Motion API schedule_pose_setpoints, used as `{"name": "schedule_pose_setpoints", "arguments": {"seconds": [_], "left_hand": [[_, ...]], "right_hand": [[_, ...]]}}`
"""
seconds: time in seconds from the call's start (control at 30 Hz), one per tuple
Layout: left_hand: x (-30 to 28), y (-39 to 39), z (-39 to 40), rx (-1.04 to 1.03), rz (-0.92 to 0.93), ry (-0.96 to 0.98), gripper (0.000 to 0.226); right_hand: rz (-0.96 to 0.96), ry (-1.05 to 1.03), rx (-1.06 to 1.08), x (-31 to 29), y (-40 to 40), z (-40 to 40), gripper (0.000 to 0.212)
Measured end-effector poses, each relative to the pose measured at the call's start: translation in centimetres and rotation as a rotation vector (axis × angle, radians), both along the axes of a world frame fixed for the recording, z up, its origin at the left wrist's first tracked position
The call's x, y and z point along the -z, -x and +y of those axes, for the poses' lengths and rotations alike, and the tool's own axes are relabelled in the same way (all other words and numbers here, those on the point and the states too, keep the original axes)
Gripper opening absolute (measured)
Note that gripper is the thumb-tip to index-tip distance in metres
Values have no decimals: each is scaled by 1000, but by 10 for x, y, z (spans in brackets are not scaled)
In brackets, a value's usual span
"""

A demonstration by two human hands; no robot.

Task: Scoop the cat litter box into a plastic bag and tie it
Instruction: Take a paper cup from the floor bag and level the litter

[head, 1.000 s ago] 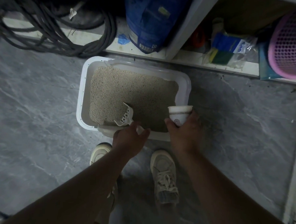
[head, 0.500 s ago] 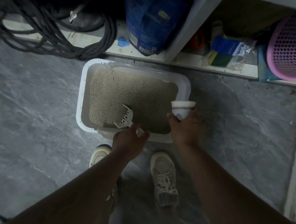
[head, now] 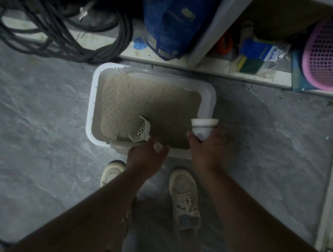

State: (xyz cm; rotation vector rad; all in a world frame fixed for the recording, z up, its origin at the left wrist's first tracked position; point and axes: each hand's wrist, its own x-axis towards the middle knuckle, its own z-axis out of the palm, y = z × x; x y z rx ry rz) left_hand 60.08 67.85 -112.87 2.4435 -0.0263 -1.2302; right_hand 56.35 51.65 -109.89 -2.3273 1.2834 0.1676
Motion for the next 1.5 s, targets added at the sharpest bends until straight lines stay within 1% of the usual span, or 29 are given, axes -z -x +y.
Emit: {"name": "schedule_pose_setpoints", "arguments": {"seconds": [0.1,0.2,0.27,0.33,0.47,0.6,0.77,1.0,1.17,1.27,1.5], "left_hand": [[1,1,0,1,-3,5,62],[-2,1,-1,-10,-4,8,62],[-3,1,-1,-21,-2,2,61],[-3,1,-2,-17,-3,-7,59],[-4,1,-2,-24,1,-7,57],[-3,2,-1,-17,14,1,56],[-2,2,0,-7,8,6,57],[0,2,0,-8,18,-6,60],[-1,4,0,-17,13,5,60],[1,4,1,-10,10,-1,60],[1,4,0,-9,7,-2,59]], "right_hand": [[1,3,-2,0,-5,4,87],[13,-50,-59,-1,11,21,86],[36,-40,-88,-3,27,30,82],[68,-3,-73,-3,37,33,79],[137,-10,-74,-3,47,37,80],[114,-36,-1,-3,52,36,85],[131,-14,-24,-4,55,38,82],[151,-42,-21,-8,61,39,79],[148,-45,41,-9,60,38,81],[149,-54,-2,-10,59,40,76],[145,-59,-4,-8,55,43,75]]}}
